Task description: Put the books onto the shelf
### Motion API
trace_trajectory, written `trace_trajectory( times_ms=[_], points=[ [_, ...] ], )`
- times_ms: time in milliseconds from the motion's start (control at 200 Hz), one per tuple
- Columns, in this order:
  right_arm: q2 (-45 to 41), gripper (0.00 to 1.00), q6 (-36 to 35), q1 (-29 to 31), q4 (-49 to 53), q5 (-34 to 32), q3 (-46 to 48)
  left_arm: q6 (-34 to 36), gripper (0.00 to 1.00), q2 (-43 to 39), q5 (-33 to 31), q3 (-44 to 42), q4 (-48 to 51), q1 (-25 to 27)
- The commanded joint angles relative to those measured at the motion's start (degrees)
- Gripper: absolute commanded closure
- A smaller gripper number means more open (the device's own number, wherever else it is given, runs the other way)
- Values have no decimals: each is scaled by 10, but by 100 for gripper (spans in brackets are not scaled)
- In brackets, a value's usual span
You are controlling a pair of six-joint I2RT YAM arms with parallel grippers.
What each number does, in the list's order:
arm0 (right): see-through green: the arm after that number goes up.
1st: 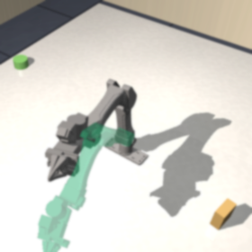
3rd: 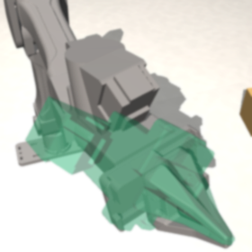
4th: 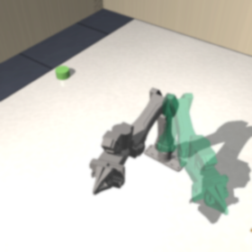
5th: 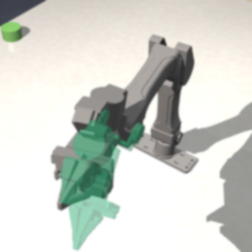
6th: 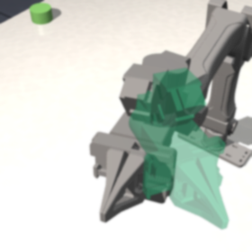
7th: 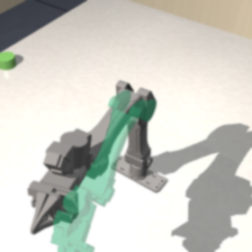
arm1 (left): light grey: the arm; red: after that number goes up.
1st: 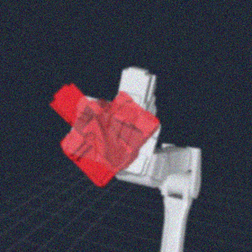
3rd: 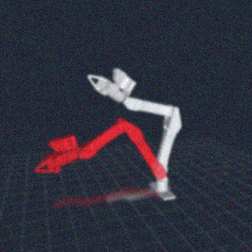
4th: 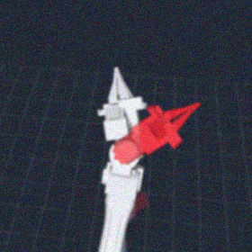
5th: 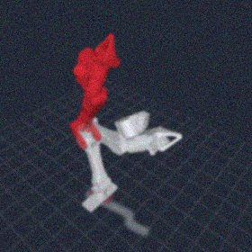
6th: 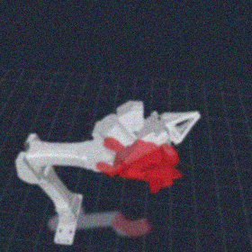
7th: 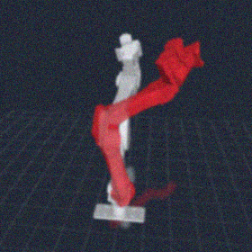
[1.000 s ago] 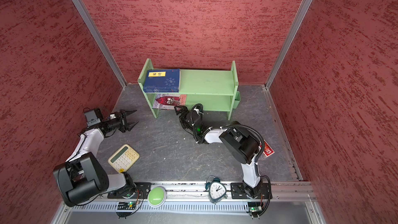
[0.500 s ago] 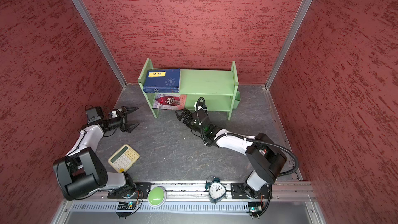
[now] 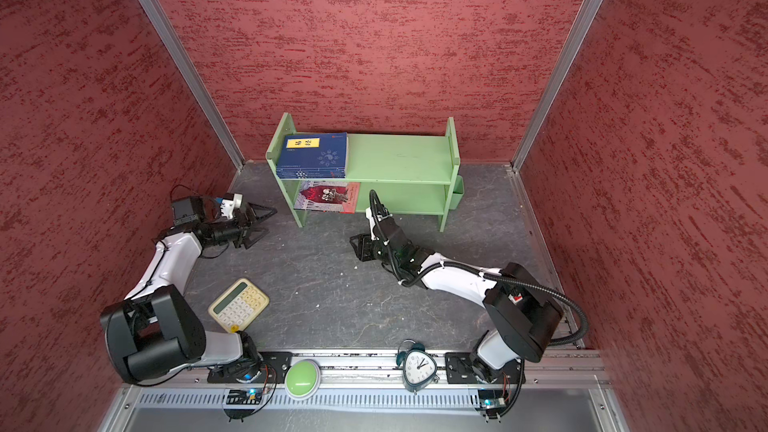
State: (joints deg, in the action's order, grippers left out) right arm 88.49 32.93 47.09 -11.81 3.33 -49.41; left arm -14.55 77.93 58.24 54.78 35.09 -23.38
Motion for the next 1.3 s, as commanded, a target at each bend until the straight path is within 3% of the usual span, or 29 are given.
trace_trajectory(
  times_ms=[0, 85, 170, 255, 491, 711, 1292],
  points=[
    [22, 60, -41, 0, -38, -12, -9, 43, 0, -14, -48, -12, -20, 20],
    [47, 61, -4, -1, -100, 0, 1, 52, 0, -23, -54, -23, -18, 31],
    [72, 72, 24, -2, -155, 7, 5, 71, 0, -35, -35, -38, -20, 40],
    [94, 77, 50, -5, -209, 6, 9, 108, 0, -45, -30, -45, -9, 58],
    [132, 86, 64, -9, -305, -31, 25, 146, 1, -63, -54, -63, -24, 101],
    [155, 88, 60, -11, -348, -66, 24, 136, 3, -56, -62, -81, -66, 118],
    [214, 90, 57, -21, -422, -82, -26, 46, 13, 6, -191, -101, -201, 124]
  ],
)
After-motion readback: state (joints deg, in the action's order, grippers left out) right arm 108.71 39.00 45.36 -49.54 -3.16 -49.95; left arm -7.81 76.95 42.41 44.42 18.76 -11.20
